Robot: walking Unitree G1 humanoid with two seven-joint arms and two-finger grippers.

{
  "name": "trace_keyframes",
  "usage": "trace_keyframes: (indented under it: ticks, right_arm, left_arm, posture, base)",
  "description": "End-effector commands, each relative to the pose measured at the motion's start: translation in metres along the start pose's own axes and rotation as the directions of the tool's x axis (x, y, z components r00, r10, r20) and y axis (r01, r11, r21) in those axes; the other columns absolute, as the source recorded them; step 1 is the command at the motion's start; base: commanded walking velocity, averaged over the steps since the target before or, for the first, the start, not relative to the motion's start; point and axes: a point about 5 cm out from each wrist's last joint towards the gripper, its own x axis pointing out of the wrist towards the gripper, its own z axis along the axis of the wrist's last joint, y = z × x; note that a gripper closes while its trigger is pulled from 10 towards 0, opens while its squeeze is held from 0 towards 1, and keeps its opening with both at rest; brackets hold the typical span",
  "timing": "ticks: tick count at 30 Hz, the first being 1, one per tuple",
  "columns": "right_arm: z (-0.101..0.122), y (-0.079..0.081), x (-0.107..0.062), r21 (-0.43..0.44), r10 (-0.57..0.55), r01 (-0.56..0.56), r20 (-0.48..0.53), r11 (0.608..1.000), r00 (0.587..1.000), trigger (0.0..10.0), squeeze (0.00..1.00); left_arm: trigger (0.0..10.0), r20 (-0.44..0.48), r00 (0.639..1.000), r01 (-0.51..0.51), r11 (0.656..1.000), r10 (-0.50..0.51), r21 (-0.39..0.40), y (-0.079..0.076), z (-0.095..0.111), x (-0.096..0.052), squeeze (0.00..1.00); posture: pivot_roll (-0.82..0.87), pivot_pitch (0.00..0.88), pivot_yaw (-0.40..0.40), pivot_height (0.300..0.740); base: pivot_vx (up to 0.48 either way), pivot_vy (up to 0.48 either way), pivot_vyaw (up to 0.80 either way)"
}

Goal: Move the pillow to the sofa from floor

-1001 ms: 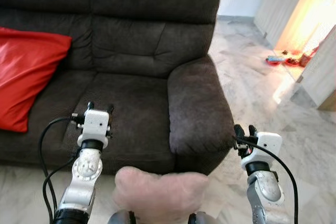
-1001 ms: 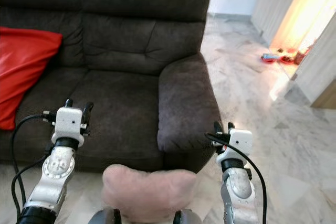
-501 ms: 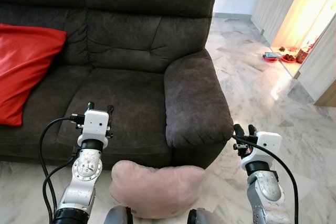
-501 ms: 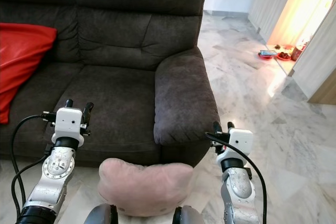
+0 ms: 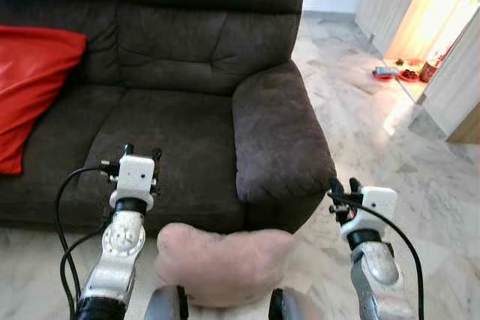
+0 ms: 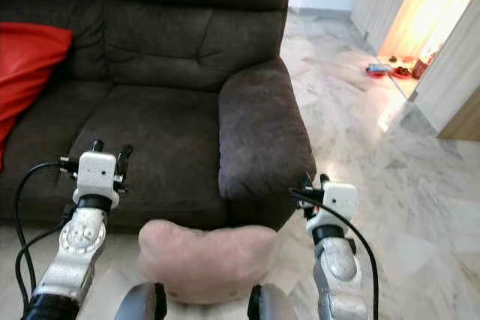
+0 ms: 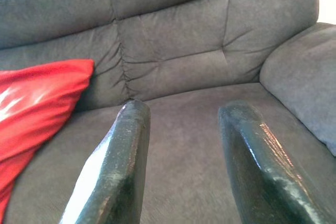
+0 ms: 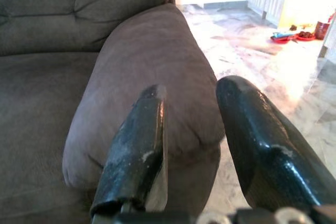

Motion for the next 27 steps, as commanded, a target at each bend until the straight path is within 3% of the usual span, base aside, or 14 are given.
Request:
trace_keyframes:
  ticks: [1, 27]
  right_arm:
    - [0.0048, -0.0024, 0.0000, -0.003, 0.000, 0.000, 0.015, 1.000, 1.000, 10.0, 0.00]
    - [0.0054, 0.0004, 0.0000, 0.002, 0.022, -0.022, 0.016, 1.000, 1.000, 10.0, 0.00]
  left_arm:
    - [10.0, -0.005, 1.000, -0.001, 1.000, 0.001, -0.005, 0.0005, 0.0009, 0.0018, 0.00]
    - [10.0, -0.059, 0.997, -0.051, 0.998, 0.049, -0.043, 0.0062, -0.0078, -0.0008, 0.00]
  posture:
    - [-0.01, 0.000, -0.078, 0.550]
    - [-0.01, 0.000, -0.084, 0.550]
  base:
    - [0.000, 0.000, 0.00]
    - [0.000, 0.000, 0.00]
